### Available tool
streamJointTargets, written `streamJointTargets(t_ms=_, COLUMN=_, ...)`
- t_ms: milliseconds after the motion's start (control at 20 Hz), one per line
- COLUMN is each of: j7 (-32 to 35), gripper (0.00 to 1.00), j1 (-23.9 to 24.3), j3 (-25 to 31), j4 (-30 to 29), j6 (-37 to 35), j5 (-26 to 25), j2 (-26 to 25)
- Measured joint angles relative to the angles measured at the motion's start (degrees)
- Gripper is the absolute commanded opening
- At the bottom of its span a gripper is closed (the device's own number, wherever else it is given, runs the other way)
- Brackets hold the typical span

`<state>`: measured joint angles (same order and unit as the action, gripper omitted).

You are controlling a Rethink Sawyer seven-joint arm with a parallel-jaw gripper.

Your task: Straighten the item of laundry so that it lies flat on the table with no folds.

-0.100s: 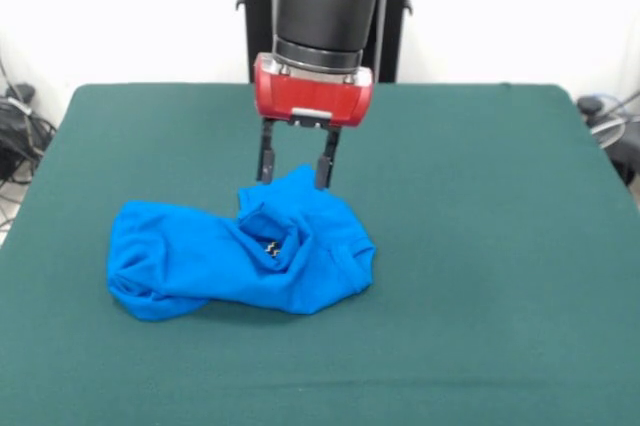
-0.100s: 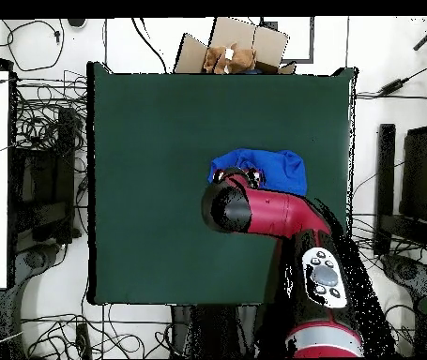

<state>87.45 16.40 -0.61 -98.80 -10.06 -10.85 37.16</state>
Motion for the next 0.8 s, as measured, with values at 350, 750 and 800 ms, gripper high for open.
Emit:
streamJointTargets(t_ms=350, j7=0.0, gripper=1.00, j1=-0.1, j3=0.0, j4=0.0, j6=1.7, j5=0.0, j2=-0.3)
streamJointTargets(t_ms=750, j7=0.0, gripper=1.00, j1=2.0, j3=0.2, j4=0.0, j6=1.9, j5=-0.4, j2=-0.5)
streamJointTargets(t_ms=800, j7=0.0, gripper=1.00, j1=2.4, j3=0.2, j4=0.0, j6=2.0, j5=-0.7, j2=-0.5)
